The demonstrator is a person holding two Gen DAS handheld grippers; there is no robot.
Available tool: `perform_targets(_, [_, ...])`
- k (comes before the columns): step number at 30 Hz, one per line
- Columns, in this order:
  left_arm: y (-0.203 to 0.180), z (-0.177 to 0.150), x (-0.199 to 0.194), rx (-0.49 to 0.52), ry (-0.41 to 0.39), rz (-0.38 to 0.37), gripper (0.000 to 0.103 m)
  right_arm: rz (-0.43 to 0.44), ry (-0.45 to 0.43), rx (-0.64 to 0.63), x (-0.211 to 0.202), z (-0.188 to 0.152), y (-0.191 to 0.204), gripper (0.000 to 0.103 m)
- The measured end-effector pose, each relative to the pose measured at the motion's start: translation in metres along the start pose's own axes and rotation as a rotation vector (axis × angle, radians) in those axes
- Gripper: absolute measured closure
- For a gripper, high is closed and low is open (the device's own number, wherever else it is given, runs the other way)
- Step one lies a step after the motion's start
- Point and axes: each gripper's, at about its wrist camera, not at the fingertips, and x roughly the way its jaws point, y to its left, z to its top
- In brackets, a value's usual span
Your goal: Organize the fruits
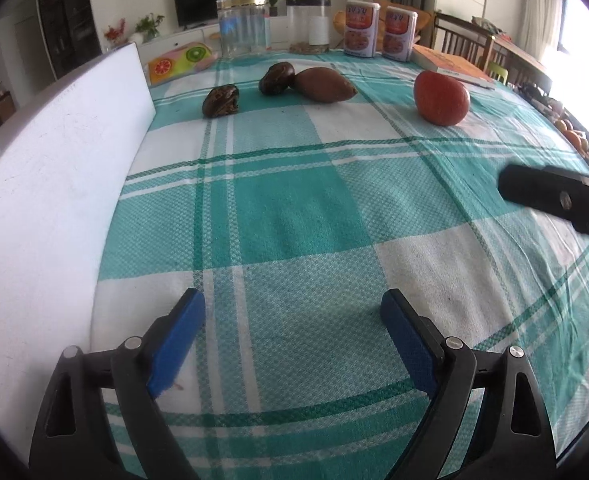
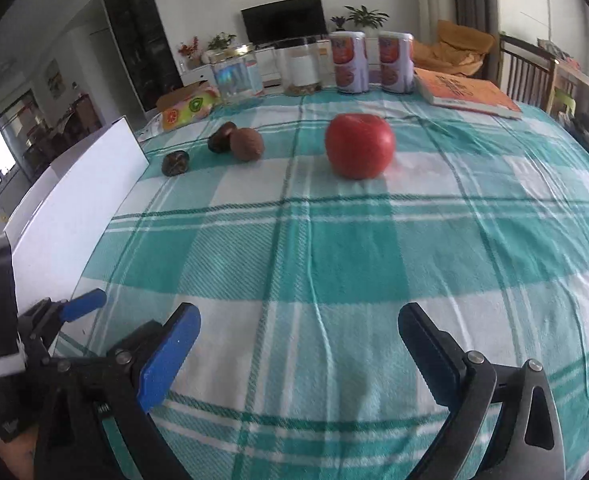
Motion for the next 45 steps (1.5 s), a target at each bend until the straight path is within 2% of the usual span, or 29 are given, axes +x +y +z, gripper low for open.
perform_targets(2, [0.002, -0.002, -0.002, -0.001, -0.003, -0.009, 0.011, 0.0, 0.02, -0.071, 0.022, 0.037, 0.015, 0.007])
perform_targets(4, [0.001, -0.002, -0.002, 0.0, -0.005, -0.003, 0.011, -0.015, 0.048, -0.14, 0.051, 0.07, 0.027, 0.018])
perform_targets(7, [0.002, -0.001, -0.001, -0.009, -0.003, -0.006, 0.009, -0.036, 0.126, -0.171, 0.102, 0.107, 0.033, 0.026])
perform_targets(11, [0.001, -0.001, 0.0, -0.011, -0.003, -0.004, 0.008, -0.05, 0.236, -0.169, 0.158, 0.134, 0.032, 0.035])
perform_targets(12, [0.002, -0.001, 0.0, -0.012, -0.003, -0.005, 0.008, -0.056, 0.262, -0.172, 0.169, 0.137, 0.031, 0.04])
perform_targets(13, [0.002, -0.001, 0.0, -0.014, -0.003, -0.005, 0.008, -0.045, 0.283, -0.163, 0.176, 0.139, 0.03, 0.05])
perform_targets(14, [0.003, -0.001, 0.0, -0.015, -0.003, -0.006, 0.008, -0.008, 0.291, -0.137, 0.179, 0.14, 0.028, 0.057])
perform_targets(15, [0.003, 0.0, 0.0, -0.015, -0.003, -0.006, 0.008, -0.009, 0.293, -0.122, 0.179, 0.14, 0.028, 0.062])
perform_targets(20, [0.003, -0.001, 0.001, -0.015, -0.003, -0.006, 0.008, 0.02, 0.332, -0.094, 0.15, 0.11, 0.025, 0.063])
perform_targets(24, [0.003, 0.0, 0.001, -0.015, -0.003, -0.006, 0.008, 0.032, 0.334, -0.049, 0.099, 0.056, 0.01, 0.062])
perform_targets(28, [0.002, 0.0, 0.001, -0.014, -0.003, -0.005, 0.008, -0.017, 0.279, 0.056, 0.037, -0.01, -0.016, 0.062])
perform_targets(31, [0.002, 0.0, 0.001, -0.013, -0.003, -0.002, 0.008, -0.099, 0.204, 0.117, 0.0, -0.055, -0.03, 0.062])
perform_targets(35, [0.002, 0.0, 0.001, -0.011, -0.002, 0.002, 0.008, -0.148, 0.094, 0.133, -0.017, -0.079, -0.027, 0.062])
perform_targets(36, [0.002, 0.0, 0.001, -0.011, -0.002, 0.003, 0.008, -0.152, 0.07, 0.128, -0.018, -0.082, -0.025, 0.059])
perform_targets(38, [0.002, 0.0, 0.001, -0.011, -0.001, 0.004, 0.008, -0.132, 0.024, 0.125, -0.019, -0.087, -0.021, 0.048])
perform_targets(40, [0.002, 0.0, 0.001, -0.01, -0.001, 0.004, 0.008, -0.126, 0.006, 0.102, -0.019, -0.091, -0.015, 0.033])
perform_targets(43, [0.002, 0.0, 0.002, -0.01, -0.001, 0.004, 0.008, -0.13, 0.02, 0.073, -0.015, -0.09, -0.011, 0.024])
perform_targets(45, [0.002, 0.0, 0.002, -0.011, -0.001, 0.003, 0.008, -0.12, 0.019, 0.079, -0.013, -0.089, -0.012, 0.022])
